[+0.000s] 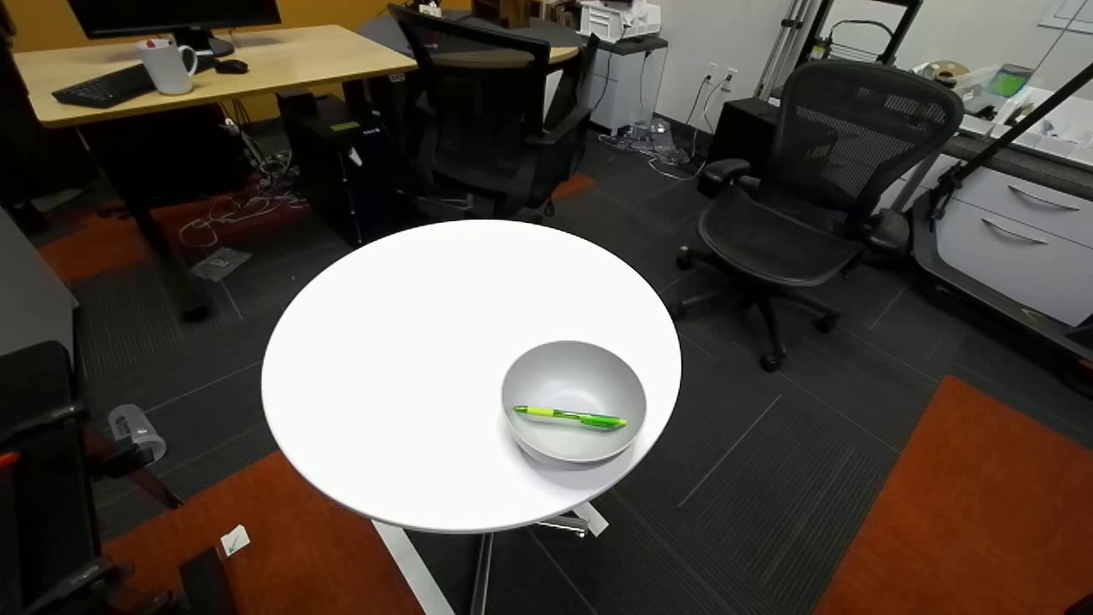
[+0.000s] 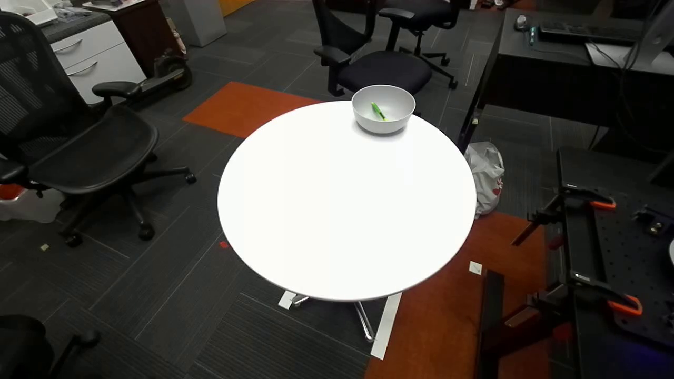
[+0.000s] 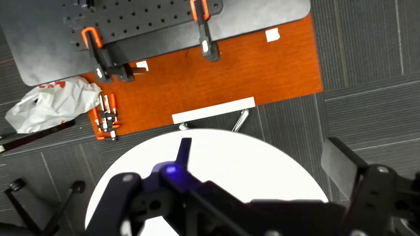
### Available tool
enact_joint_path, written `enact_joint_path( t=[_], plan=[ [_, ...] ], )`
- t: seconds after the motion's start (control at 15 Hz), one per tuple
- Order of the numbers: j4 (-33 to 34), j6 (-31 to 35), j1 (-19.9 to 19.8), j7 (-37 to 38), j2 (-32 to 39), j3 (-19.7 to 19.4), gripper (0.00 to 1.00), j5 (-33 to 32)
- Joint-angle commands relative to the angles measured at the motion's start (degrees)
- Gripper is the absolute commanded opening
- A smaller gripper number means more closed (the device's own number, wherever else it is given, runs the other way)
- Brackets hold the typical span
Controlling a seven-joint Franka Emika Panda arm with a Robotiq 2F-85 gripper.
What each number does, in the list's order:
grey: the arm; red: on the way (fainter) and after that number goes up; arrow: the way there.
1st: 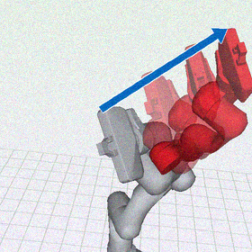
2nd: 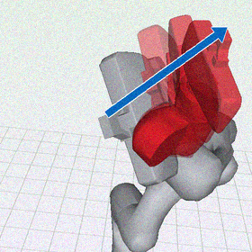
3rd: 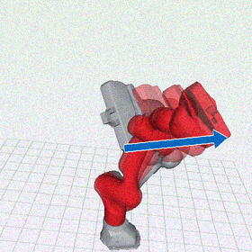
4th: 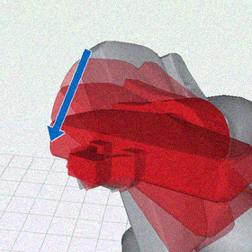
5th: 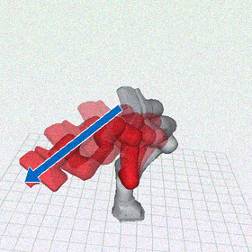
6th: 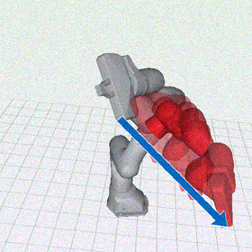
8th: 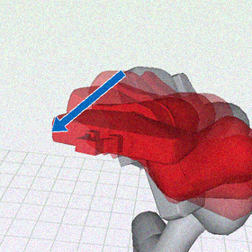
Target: Remove the marker from the bowl and put it on the table
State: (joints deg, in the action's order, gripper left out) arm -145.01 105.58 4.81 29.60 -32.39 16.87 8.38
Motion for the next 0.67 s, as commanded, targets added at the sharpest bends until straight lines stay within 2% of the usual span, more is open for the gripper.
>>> enact_joint_path(
  t=[0.0,0.33,0.6],
  plan=[
    [2.01,3.59,-4.22,0.83,3.27,-2.13,1.00,-5.62],
    [5.36,11.10,-10.53,3.06,11.10,-5.61,1.00,-13.97],
    [9.23,15.94,-13.84,7.28,19.74,-8.62,1.00,-20.24]
  ],
)
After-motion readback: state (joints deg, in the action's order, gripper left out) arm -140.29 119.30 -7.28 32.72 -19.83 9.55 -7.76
